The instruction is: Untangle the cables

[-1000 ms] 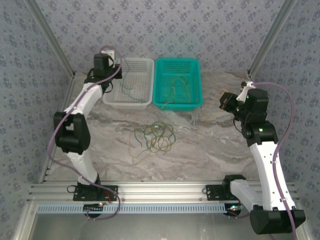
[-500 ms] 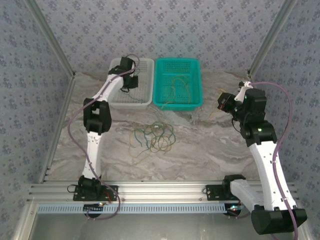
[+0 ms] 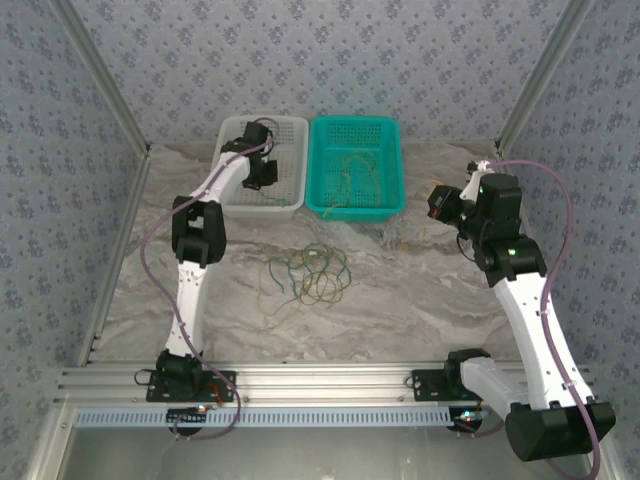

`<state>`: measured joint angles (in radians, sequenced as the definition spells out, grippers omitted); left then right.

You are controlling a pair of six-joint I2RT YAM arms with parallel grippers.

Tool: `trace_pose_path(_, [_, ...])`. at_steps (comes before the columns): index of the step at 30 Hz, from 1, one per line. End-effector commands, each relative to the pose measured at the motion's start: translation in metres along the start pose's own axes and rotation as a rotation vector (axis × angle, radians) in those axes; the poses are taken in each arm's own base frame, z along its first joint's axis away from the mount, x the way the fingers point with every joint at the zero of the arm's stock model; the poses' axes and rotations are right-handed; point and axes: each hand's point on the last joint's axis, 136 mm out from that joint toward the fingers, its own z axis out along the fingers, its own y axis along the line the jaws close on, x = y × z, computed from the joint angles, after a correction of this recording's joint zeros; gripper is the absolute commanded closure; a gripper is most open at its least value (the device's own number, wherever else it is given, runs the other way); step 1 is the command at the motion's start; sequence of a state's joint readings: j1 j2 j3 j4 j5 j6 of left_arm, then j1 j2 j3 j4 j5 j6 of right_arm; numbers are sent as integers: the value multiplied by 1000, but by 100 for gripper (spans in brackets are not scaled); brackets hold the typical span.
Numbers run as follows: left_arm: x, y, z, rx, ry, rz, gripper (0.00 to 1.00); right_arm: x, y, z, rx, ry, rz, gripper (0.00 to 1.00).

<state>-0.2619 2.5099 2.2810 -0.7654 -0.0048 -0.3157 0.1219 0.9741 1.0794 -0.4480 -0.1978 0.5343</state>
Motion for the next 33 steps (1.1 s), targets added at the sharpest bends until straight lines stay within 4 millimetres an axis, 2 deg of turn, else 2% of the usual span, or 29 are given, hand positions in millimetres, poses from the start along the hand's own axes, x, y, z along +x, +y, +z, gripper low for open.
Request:
trace_pose_path(1, [-3, -4, -9, 18, -3, 0, 100, -6, 7, 0, -14, -24, -29, 100])
trace_pose_path(3, [-13, -9, -27, 29, -56, 3, 100, -8, 11, -2, -19, -27, -37, 100])
trace_pose_path(8, [-48, -25, -93, 69, -228, 21, 62, -11, 19, -4, -26, -35, -56, 100])
trace_pose_path(10, [-57, -27, -115, 73, -264, 26, 53, -12, 20, -3, -25, -36, -60, 100])
trace_pose_path(15, [-71, -28, -174, 46, -362, 50, 47, -13, 29, 2, -44, -26, -68, 100])
trace_pose_path(18, [-67, -22, -198, 29, -400, 41, 47, -16, 38, 5, -56, -27, -85, 100])
trace_pose_path(21, [-55, -16, -212, 30, -431, 29, 47, -15, 41, 8, -52, -27, -100, 100])
trace_pose_path(22, [-50, -16, -218, 45, -444, 28, 47, -24, 49, 5, -66, -47, -107, 100])
trace_pose_path(25, [-32, -23, -238, 82, -476, 44, 47, -24, 53, 13, -71, -30, -115, 100])
trace_pose_path(28, [-4, -31, -268, 85, -563, 75, 48, -31, 67, 23, -113, -13, -126, 100])
trace_pose_path(33, [57, -48, -309, 143, -712, 101, 48, -63, 107, 24, -195, -44, -155, 100])
